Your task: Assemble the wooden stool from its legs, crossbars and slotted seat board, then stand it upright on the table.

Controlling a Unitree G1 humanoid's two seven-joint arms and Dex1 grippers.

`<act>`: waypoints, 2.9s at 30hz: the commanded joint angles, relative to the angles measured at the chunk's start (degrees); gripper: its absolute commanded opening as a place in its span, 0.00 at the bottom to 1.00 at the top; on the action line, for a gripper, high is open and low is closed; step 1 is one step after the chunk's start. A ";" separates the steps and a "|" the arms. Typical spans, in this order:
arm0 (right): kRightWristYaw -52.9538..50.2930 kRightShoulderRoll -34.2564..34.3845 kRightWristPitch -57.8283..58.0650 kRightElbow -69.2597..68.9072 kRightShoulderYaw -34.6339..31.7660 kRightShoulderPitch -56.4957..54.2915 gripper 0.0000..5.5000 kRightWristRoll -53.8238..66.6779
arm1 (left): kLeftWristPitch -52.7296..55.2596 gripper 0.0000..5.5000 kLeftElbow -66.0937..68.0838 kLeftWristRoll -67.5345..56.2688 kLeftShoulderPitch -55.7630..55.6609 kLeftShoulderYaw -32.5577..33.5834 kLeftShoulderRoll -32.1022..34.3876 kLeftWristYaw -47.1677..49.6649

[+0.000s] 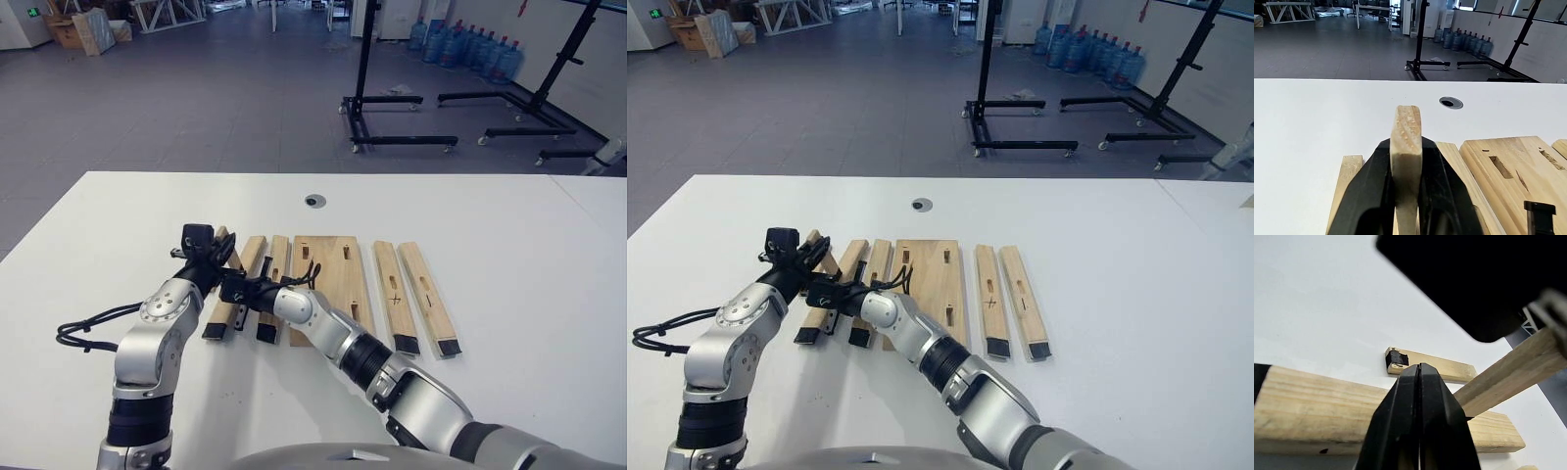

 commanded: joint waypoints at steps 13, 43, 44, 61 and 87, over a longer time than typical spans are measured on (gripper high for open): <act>1.19 4.81 1.55 9.74 1.27 2.06 0.00 0.41 | -2.41 0.07 0.21 0.84 -1.16 -0.73 -0.50 -1.00; 5.47 5.96 11.97 4.63 -1.72 5.21 0.00 15.97 | 7.07 0.07 -4.07 -3.94 -12.97 5.09 3.40 -1.08; 5.84 5.96 13.43 2.86 -2.40 4.82 0.00 17.12 | 5.47 0.07 -2.44 -3.36 -11.14 4.50 3.26 -1.82; 11.27 -3.72 34.59 -31.55 -4.69 10.98 0.00 23.28 | 3.74 0.07 -1.23 -7.76 -17.14 8.61 5.27 -3.48; 16.56 -20.02 55.83 -42.68 -7.81 2.13 0.15 27.56 | 23.14 0.07 -13.41 -14.61 -13.82 9.10 -2.37 10.20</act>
